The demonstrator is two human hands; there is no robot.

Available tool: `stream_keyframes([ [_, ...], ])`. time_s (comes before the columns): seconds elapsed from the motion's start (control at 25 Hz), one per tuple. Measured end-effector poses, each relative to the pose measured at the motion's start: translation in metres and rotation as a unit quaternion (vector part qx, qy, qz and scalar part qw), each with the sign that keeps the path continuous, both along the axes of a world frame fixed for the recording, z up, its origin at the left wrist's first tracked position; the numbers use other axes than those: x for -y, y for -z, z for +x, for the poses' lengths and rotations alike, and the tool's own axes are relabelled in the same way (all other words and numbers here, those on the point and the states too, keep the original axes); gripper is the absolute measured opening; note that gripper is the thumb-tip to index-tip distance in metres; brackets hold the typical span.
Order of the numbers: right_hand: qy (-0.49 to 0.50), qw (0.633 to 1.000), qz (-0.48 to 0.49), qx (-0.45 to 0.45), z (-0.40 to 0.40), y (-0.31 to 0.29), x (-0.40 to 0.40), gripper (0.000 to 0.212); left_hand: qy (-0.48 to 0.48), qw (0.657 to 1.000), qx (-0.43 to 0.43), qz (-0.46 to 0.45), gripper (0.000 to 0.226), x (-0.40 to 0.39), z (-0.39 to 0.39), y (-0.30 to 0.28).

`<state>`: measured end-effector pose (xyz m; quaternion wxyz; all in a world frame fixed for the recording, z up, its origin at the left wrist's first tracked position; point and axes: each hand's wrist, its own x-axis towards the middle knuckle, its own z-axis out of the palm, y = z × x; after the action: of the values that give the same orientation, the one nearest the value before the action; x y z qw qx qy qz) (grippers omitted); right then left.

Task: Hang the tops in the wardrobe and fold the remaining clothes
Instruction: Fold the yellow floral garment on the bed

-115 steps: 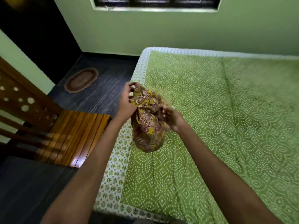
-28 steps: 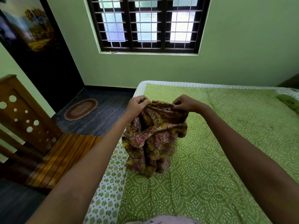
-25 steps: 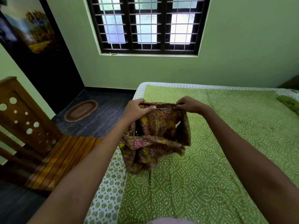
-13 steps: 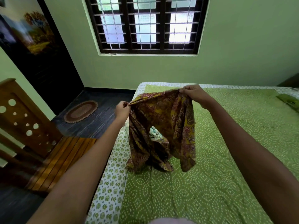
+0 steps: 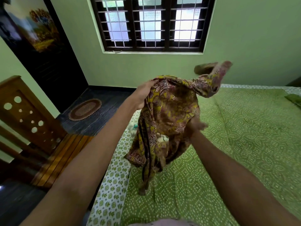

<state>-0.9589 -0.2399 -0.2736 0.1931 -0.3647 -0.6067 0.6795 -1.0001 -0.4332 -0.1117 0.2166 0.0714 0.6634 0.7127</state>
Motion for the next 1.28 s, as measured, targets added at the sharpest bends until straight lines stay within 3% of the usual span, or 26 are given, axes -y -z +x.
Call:
stream_keyframes([
  [0.04,-0.129,0.987,-0.084,0.042,0.012,0.02,0.024,0.019,0.018,0.999,0.033,0.012,0.029,-0.002,0.006,-0.006],
  [0.08,-0.207,0.964,-0.161,0.033,0.023,0.025,0.048,0.023,0.046,0.997,0.053,0.012,0.031,-0.002,0.01,-0.008],
  [0.16,-0.217,0.938,-0.265,0.046,0.026,0.023,0.081,0.036,0.074,0.994,0.073,0.015,0.031,0.0,0.015,-0.007],
  [0.32,-0.223,0.918,-0.316,0.089,0.025,0.049,0.106,0.055,0.062,0.99,0.101,0.076,0.032,0.003,0.019,-0.003],
  [0.4,-0.251,0.914,-0.29,0.13,0.039,0.062,0.107,0.064,0.035,0.99,0.097,0.093,0.035,0.005,0.017,0.005],
  [0.48,-0.296,0.904,-0.29,0.102,0.038,0.05,0.099,0.048,-0.033,0.988,0.102,0.111,0.045,0.019,0.007,0.019],
  [0.6,-0.367,0.846,-0.381,0.072,0.02,0.016,0.077,0.037,-0.093,0.975,0.139,0.145,0.049,0.055,-0.002,0.042],
  [0.64,-0.368,0.866,-0.332,0.071,0.01,0.022,0.073,0.033,-0.091,0.975,0.144,0.14,0.051,0.059,0.001,0.047],
  [0.8,-0.482,0.843,-0.224,0.088,0.023,0.025,0.103,0.014,0.046,0.98,0.17,0.098,0.055,0.016,0.026,0.04],
  [0.92,-0.411,0.881,-0.223,0.074,0.046,0.03,0.124,0.033,0.104,0.972,0.19,0.091,0.045,-0.019,0.045,0.029],
  [1.08,-0.32,0.924,-0.198,0.073,0.041,0.023,0.111,0.038,0.112,0.961,0.196,0.158,0.054,-0.013,0.052,0.021],
  [1.16,-0.333,0.92,-0.182,0.096,0.031,0.032,0.095,0.037,0.091,0.956,0.183,0.211,0.06,-0.002,0.045,0.015],
  [1.28,-0.426,0.891,-0.049,0.146,0.032,0.038,0.094,0.025,0.023,0.959,0.162,0.233,0.062,0.012,0.026,0.013],
])
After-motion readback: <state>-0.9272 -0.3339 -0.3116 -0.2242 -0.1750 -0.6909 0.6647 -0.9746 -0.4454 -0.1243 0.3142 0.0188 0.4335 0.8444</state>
